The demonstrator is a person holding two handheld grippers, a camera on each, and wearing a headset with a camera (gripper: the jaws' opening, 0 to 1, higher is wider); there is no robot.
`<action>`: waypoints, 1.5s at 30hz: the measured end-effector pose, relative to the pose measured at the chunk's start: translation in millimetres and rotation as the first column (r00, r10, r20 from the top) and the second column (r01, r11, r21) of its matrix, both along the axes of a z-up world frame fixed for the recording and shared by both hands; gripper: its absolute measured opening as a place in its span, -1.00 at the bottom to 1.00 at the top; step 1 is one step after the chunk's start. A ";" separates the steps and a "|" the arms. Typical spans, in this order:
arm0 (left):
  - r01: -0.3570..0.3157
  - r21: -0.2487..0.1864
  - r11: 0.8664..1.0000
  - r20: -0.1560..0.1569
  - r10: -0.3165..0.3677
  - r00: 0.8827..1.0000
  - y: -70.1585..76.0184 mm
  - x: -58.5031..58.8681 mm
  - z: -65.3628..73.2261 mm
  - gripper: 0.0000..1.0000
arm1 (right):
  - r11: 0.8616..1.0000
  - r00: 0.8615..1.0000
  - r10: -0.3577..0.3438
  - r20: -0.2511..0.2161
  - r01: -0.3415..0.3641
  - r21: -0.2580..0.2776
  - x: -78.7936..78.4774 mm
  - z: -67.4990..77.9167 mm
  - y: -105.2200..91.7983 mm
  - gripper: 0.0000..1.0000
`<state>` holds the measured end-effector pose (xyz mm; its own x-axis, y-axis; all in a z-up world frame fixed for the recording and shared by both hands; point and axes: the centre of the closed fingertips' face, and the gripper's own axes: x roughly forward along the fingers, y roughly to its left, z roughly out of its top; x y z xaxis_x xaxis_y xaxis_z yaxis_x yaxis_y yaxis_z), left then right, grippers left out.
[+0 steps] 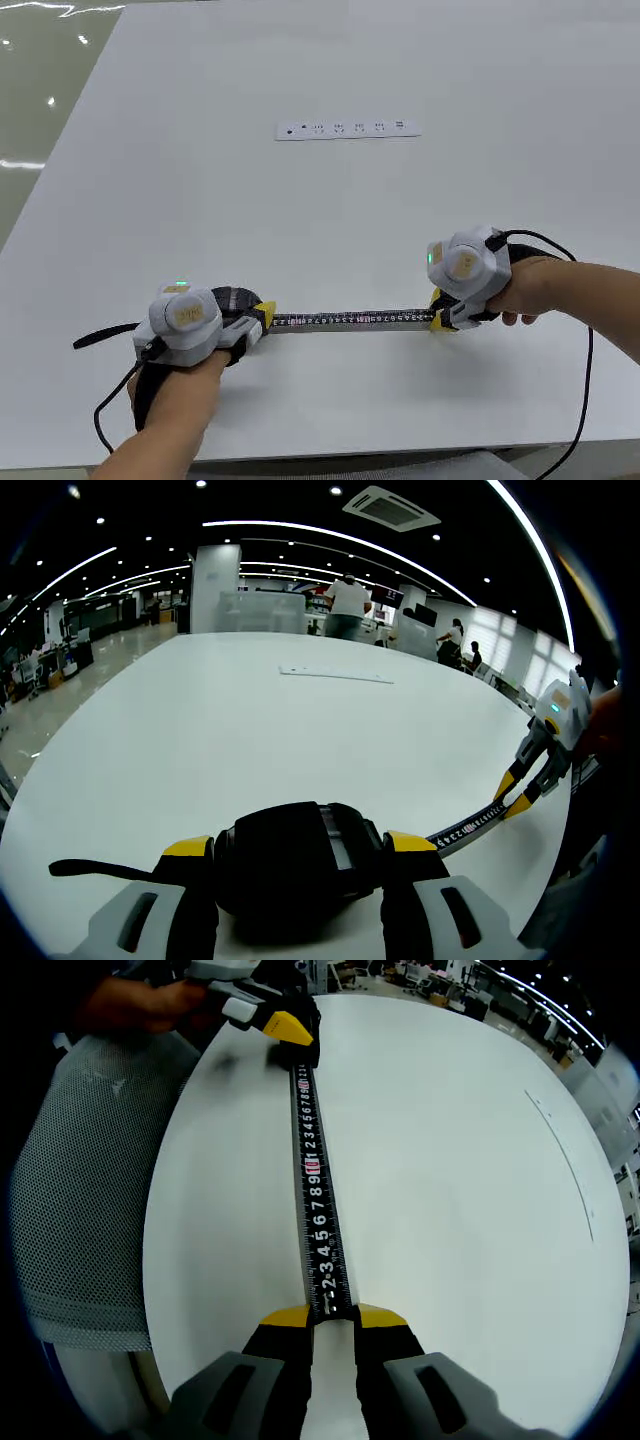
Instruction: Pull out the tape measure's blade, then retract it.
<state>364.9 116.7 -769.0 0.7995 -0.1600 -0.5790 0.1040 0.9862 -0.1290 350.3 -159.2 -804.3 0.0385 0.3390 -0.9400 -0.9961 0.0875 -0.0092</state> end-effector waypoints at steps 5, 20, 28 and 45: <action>0.001 -0.003 1.000 -0.008 -0.001 1.000 -0.5 -0.4 0.1 0.25 | 0.999 0.999 -0.037 -0.017 0.037 -0.018 2.4 -0.2 2.1 -0.77; 0.001 -0.002 1.000 -0.021 -0.001 1.000 -2.0 -1.8 0.6 0.26 | 1.000 1.000 -0.006 0.024 0.006 -0.008 -0.8 1.4 3.3 -0.78; -0.003 0.000 1.000 -0.029 0.003 1.000 -1.8 1.1 -0.7 0.25 | 1.000 1.000 -0.019 0.008 0.019 -0.001 -0.6 0.6 4.7 -0.79; 0.000 -0.001 1.000 -0.024 0.000 1.000 -1.9 -0.2 -1.1 0.26 | 1.000 1.000 0.006 0.004 -0.006 -0.015 -0.1 -0.3 10.8 -0.78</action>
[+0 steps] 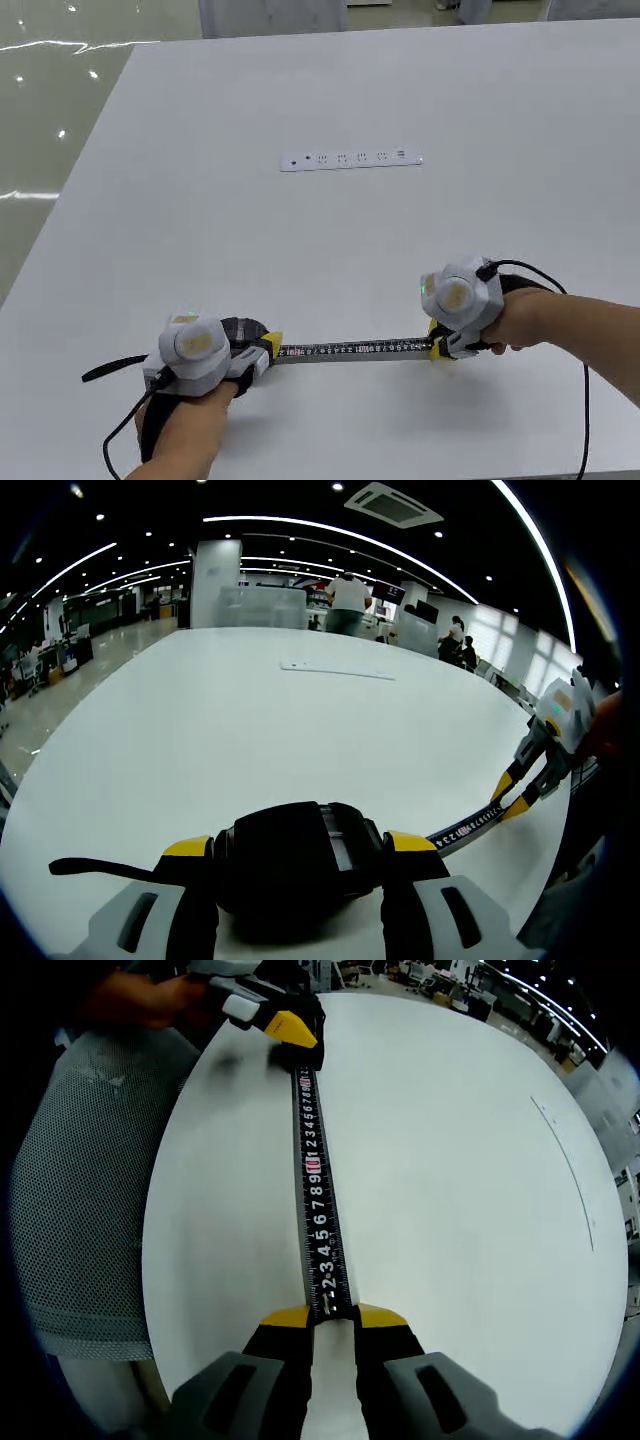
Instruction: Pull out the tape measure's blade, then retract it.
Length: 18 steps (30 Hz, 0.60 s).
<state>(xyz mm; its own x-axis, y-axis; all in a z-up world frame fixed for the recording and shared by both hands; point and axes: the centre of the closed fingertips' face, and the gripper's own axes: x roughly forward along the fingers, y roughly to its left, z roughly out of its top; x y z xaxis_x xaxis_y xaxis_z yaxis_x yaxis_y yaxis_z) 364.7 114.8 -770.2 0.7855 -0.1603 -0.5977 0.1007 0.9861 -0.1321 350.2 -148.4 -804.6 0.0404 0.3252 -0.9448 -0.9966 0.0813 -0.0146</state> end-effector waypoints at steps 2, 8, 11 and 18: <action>-0.001 -0.001 1.000 -0.009 0.001 1.000 0.0 0.1 -0.5 0.26 | 1.000 1.000 0.004 0.007 -0.004 -0.005 -1.1 0.0 1.0 -0.78; 0.002 -0.003 1.000 -0.010 -0.002 1.000 0.1 0.0 -0.6 0.26 | 1.000 1.000 -0.023 0.015 0.023 0.010 -1.0 0.5 3.4 -0.78; 0.002 -0.003 1.000 -0.009 -0.002 1.000 0.2 0.4 -0.6 0.26 | 0.999 0.999 -0.037 0.014 0.037 0.013 -0.7 0.4 5.2 -0.78; 0.003 -0.007 1.000 -0.015 -0.003 1.000 0.3 0.5 -0.9 0.26 | 0.999 0.999 -0.039 0.012 0.039 -0.002 -0.5 0.1 7.8 -0.78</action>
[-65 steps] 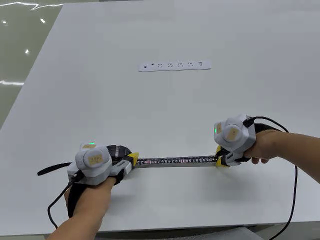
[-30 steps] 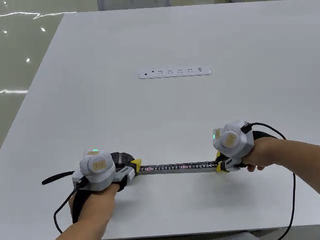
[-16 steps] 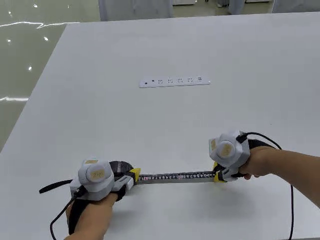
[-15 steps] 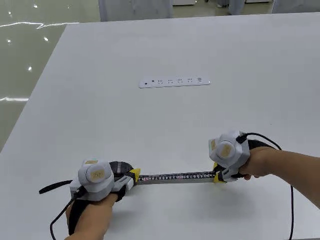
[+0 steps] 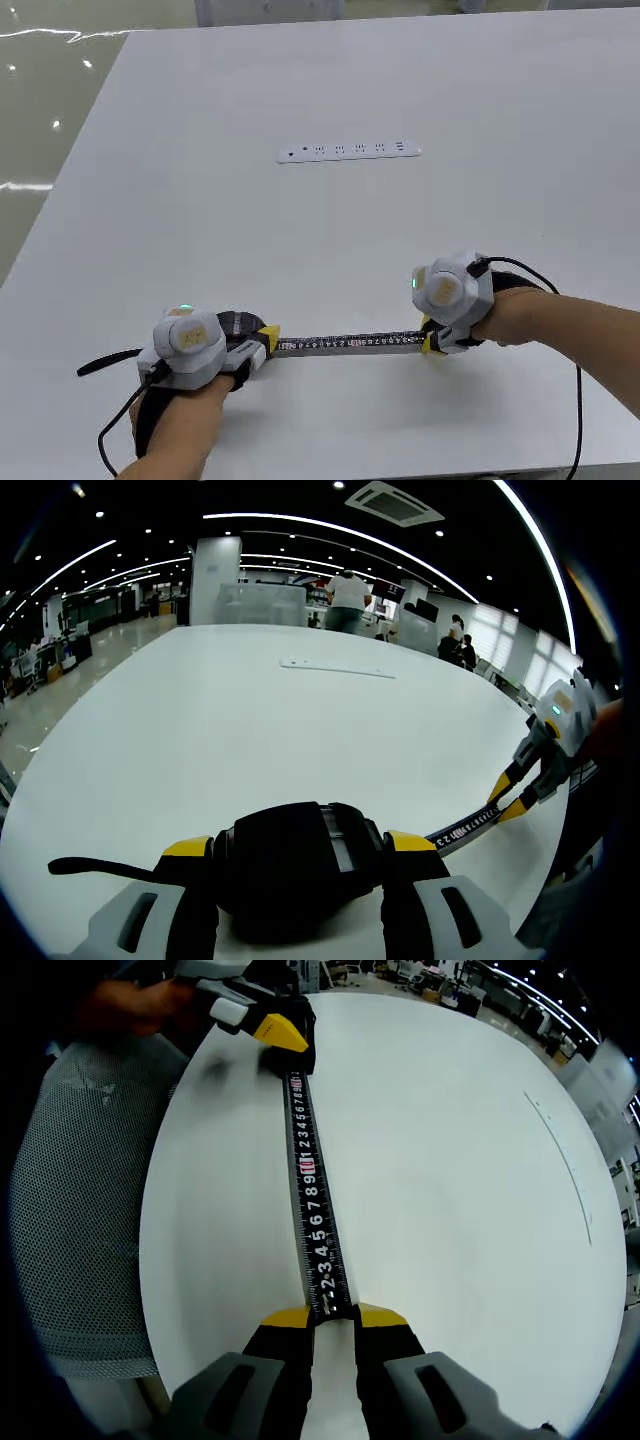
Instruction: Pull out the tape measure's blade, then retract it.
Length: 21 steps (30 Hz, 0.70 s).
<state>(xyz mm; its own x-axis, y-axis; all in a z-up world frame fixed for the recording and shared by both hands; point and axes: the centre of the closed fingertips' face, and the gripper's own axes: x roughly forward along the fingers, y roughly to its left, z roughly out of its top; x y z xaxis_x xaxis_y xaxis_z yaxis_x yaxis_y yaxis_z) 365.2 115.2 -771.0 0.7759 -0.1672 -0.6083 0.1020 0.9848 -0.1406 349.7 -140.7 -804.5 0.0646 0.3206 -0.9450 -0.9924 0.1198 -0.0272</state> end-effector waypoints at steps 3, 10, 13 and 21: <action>0.001 -0.001 1.000 -0.002 -0.001 1.000 -0.4 -0.3 -0.1 0.26 | 1.000 1.000 -0.005 0.002 0.005 0.001 -0.2 0.0 0.7 -0.77; 0.002 -0.003 1.000 -0.005 -0.002 1.000 -0.5 -0.4 -0.3 0.26 | 1.000 1.000 -0.025 0.009 0.025 0.011 0.5 0.0 2.2 -0.77; 0.003 -0.004 1.000 -0.008 -0.003 1.000 -0.5 -0.6 -0.4 0.26 | 1.000 1.000 -0.024 0.009 0.024 0.017 0.4 0.1 5.2 -0.77; 0.002 -0.004 1.000 -0.008 -0.002 1.000 -0.5 -0.7 -0.2 0.26 | 1.000 1.000 -0.016 0.006 0.016 0.008 0.6 -0.1 10.2 -0.77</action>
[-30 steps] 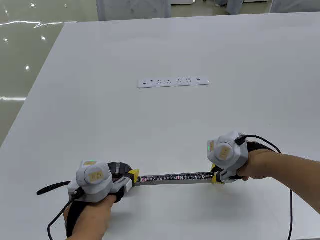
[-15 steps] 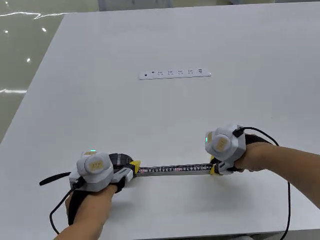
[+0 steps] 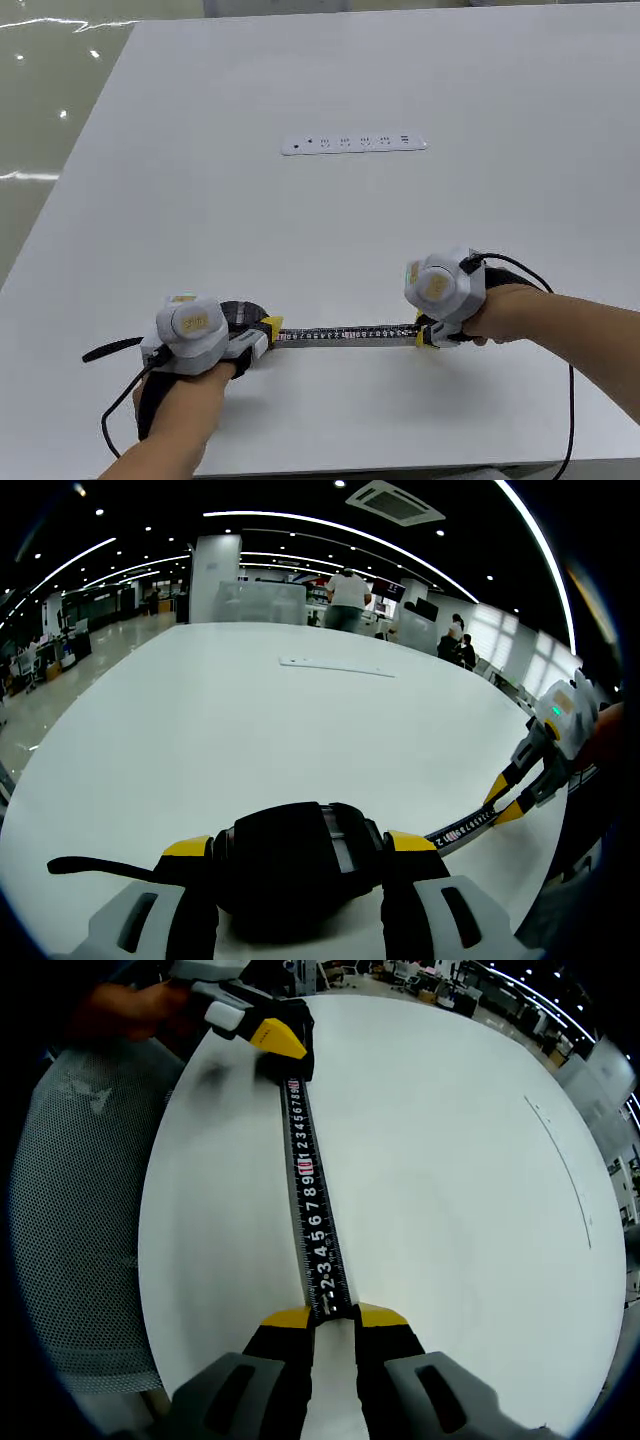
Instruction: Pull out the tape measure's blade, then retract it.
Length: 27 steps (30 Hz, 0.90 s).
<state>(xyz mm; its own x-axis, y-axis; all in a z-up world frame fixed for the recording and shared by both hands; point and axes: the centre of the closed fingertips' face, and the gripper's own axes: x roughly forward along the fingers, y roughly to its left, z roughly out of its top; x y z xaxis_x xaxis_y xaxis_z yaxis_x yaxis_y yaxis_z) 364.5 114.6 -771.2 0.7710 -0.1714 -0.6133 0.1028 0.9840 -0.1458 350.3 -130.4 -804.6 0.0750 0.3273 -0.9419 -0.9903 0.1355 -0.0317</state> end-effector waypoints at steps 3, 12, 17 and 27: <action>0.000 0.000 1.000 0.000 0.000 1.000 0.1 0.2 0.0 0.26 | 1.000 1.000 -0.005 0.001 0.005 0.004 -0.4 0.2 0.7 -0.77; 0.001 -0.003 1.000 -0.010 -0.001 1.000 1.4 0.5 -0.6 0.26 | 0.999 1.000 -0.024 0.009 0.023 0.027 -1.1 0.8 5.5 -0.77; 0.002 -0.003 1.000 -0.011 -0.002 1.000 1.3 0.7 -0.8 0.26 | 0.999 1.000 -0.022 0.009 0.021 0.029 -0.6 0.6 8.3 -0.77; 0.002 -0.002 1.000 -0.012 -0.002 1.000 1.0 0.0 0.0 0.26 | 0.999 1.000 -0.005 0.009 0.004 0.032 -1.4 1.0 12.3 -0.77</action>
<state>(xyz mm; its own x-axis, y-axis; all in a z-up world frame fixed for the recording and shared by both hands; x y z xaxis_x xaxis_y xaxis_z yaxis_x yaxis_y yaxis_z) 364.5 115.6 -771.2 0.7634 -0.1747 -0.6219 0.1034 0.9834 -0.1493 348.9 -118.1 -803.6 0.0846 0.3567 -0.9304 -0.9894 0.1410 -0.0359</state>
